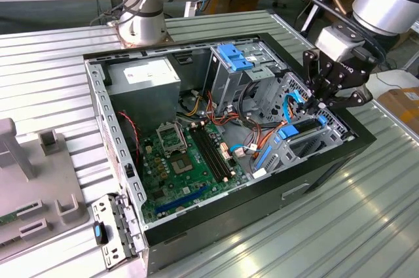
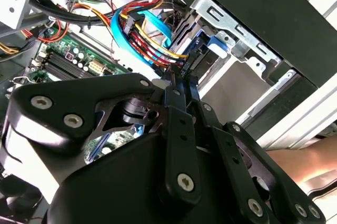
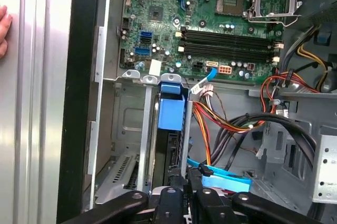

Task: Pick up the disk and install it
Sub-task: 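Insert the first disk wire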

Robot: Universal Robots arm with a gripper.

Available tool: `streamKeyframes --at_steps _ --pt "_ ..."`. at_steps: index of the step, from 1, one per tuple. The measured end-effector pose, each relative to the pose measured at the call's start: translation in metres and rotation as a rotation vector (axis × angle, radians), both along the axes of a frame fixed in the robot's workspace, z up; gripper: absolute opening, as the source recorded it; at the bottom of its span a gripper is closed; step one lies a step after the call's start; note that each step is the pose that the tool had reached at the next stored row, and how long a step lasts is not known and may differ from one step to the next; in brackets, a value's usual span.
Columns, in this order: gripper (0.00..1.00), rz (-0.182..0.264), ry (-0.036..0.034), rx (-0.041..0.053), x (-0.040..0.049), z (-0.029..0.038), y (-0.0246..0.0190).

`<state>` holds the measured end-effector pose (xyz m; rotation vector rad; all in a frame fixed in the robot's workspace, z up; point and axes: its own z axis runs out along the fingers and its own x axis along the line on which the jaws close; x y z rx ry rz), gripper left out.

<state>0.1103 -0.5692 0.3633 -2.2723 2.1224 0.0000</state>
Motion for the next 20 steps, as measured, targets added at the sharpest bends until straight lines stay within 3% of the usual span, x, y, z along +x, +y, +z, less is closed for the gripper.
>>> streamKeyframes --at_steps 3,5,7,10,20 --pt "0.17 0.000 -0.0002 0.0193 -0.0044 -0.0012 -0.0050" --pt "0.17 0.000 -0.0001 0.0194 -0.0044 -0.0020 -0.0063" --pt "0.17 0.000 -0.0002 0.0255 -0.0045 -0.0036 -0.0082" --pt "0.17 -0.001 -0.0002 0.0409 -0.0045 -0.0038 -0.0084" --pt "0.17 -0.047 -0.0012 0.0408 -0.0044 -0.0042 -0.0093"
